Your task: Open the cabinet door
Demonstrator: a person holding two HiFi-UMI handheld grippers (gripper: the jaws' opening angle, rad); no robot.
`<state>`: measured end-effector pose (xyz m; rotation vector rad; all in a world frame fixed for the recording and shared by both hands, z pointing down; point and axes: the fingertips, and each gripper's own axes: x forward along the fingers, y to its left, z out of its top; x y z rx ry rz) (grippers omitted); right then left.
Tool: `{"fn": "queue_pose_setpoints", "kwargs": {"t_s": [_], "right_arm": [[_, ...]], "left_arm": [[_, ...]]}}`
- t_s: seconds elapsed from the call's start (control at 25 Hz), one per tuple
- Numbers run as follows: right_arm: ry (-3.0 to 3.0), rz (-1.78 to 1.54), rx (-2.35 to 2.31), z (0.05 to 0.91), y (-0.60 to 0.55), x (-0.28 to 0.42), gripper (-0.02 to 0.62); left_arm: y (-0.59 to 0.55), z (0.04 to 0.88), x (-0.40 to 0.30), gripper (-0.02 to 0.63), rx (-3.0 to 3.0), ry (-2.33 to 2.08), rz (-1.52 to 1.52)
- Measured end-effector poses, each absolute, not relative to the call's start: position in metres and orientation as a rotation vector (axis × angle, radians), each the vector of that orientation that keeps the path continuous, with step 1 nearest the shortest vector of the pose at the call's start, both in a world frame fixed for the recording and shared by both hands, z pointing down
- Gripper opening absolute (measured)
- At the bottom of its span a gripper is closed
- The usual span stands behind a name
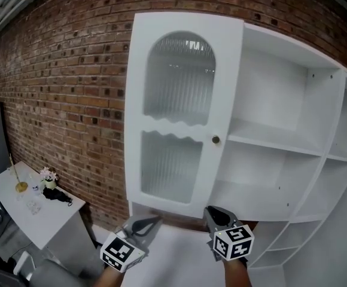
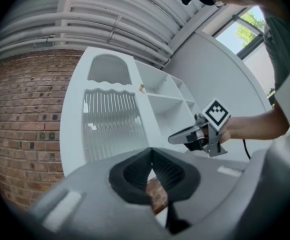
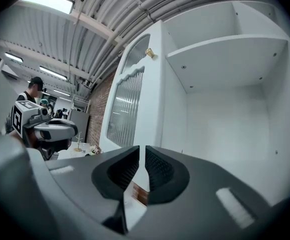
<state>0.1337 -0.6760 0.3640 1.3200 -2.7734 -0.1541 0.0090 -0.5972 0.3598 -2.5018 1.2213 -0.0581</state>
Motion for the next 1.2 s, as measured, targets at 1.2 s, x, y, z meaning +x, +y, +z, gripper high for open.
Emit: {"fn": "queue_pose_setpoints", "kwargs": {"t_s": [1.2], "right_arm": [[-2.734, -0.185, 1.276, 0.370, -0.655, 0.121, 0.092]], "left_arm": [[-0.583, 0.361, -0.013, 0.002, -2.541, 1.149, -0.063]]}}
